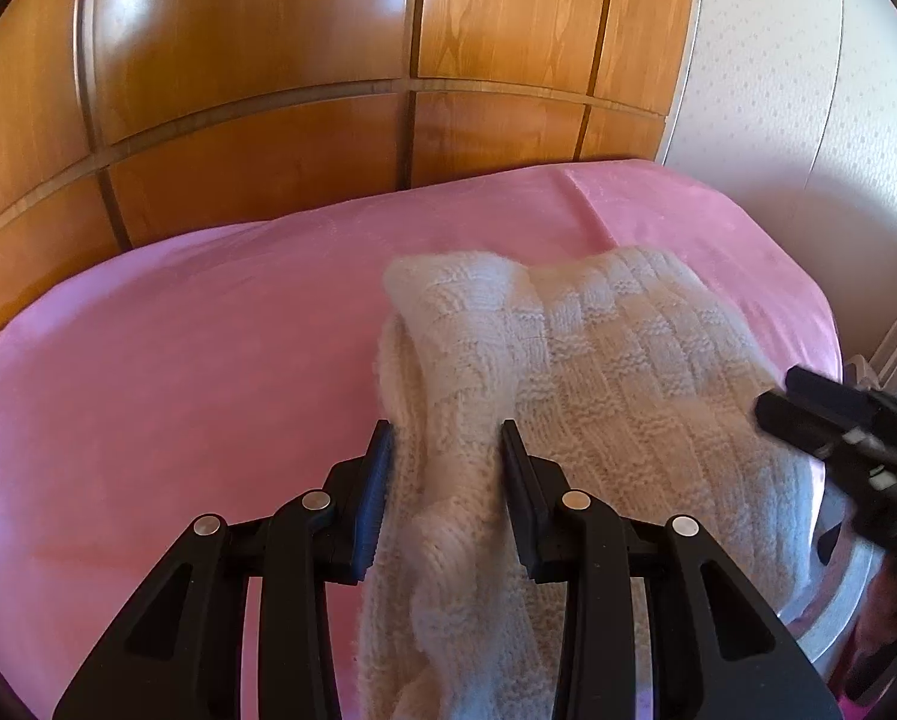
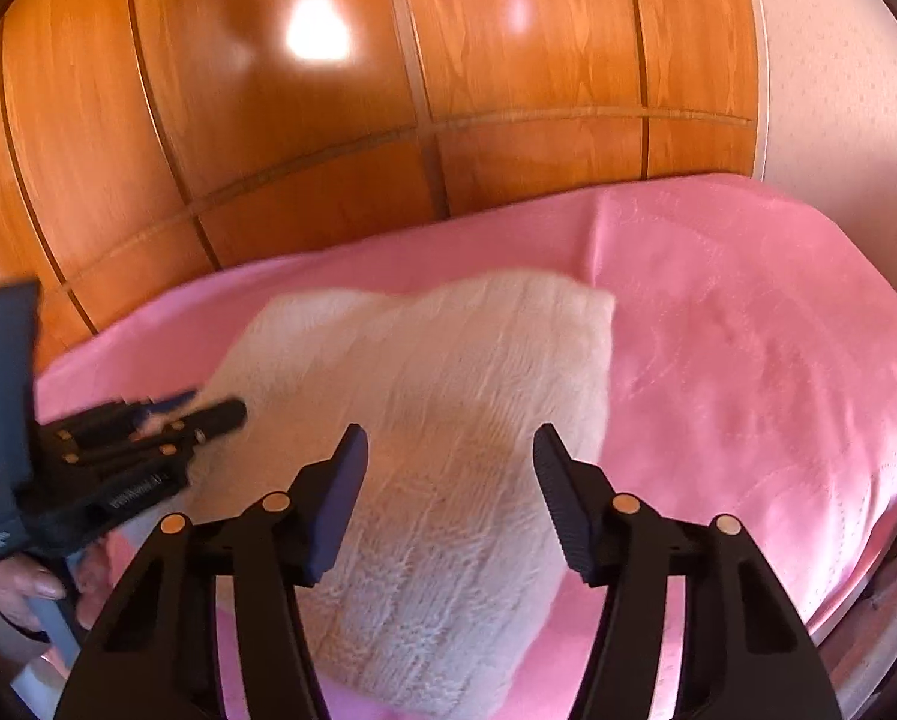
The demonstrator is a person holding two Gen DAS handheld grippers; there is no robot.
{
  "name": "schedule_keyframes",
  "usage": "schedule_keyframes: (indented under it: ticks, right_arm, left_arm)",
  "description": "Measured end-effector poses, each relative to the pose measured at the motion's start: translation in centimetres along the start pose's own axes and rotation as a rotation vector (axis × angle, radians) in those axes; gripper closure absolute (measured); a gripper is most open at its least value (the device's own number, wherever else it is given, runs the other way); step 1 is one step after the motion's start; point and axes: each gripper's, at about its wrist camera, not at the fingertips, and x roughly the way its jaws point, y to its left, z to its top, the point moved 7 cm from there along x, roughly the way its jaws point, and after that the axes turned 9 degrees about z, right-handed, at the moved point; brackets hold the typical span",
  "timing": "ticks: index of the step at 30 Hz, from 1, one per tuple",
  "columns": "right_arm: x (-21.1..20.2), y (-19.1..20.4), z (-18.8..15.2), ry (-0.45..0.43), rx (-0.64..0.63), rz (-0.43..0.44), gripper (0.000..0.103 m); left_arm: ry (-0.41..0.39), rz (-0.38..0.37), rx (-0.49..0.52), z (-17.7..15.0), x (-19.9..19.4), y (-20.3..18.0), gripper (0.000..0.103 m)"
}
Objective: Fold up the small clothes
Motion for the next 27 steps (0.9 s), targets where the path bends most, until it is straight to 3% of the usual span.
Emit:
schedule_keyframes:
  ticks: [4,7,13,16,18,22,24,27]
  right_arm:
    - [2.7,-1.7,-1.3,0.014,-0.002,-0.055,0.046]
    - [3.9,-3.4,-1.3,-0.006,0.063,-0.035,0.043]
    - [3.3,-3.4,-1.0,-0.003,0.057,-0.05,0.038]
    - [2.1,-3.0,-0.9,-0.002,0.057,-0.082,0.032]
    - [1.1,-2.4,-1.1,-0.01,0.054,-0.089,0.028]
    - [-0.1,-0.6,-4.1,0.014,0.04,-0.092,0.024]
    - [0.8,-0.3,-6.8,0.069,0.047,-0.106,0.021]
    - [0.8,-0.6,-8.3,0.065,0.108,-0.087,0.022]
  left_arm:
    - [0.009,0.008,0.022,-0.3,0.6,-0.1,0.069]
    - [0.021,0.02,0.036,-0.7,2.1,-0.5,0.069]
    - [0.032,0.012,0.009,-0.6,2.7,0.1,0.066]
    - [0.023,0.037,0.013,-0.7,2.4,0.5,0.054]
    - [0.027,0.046,-0.009,-0.9,2.4,1.2,0.041]
    - [0.063,0.012,-0.098,-1.7,2.6,2.8,0.035]
    - [0.063,0.028,-0.105,-1.8,2.5,3.1,0.029]
    - [0.057,0.031,-0.114,-2.1,1.6,3.2,0.029]
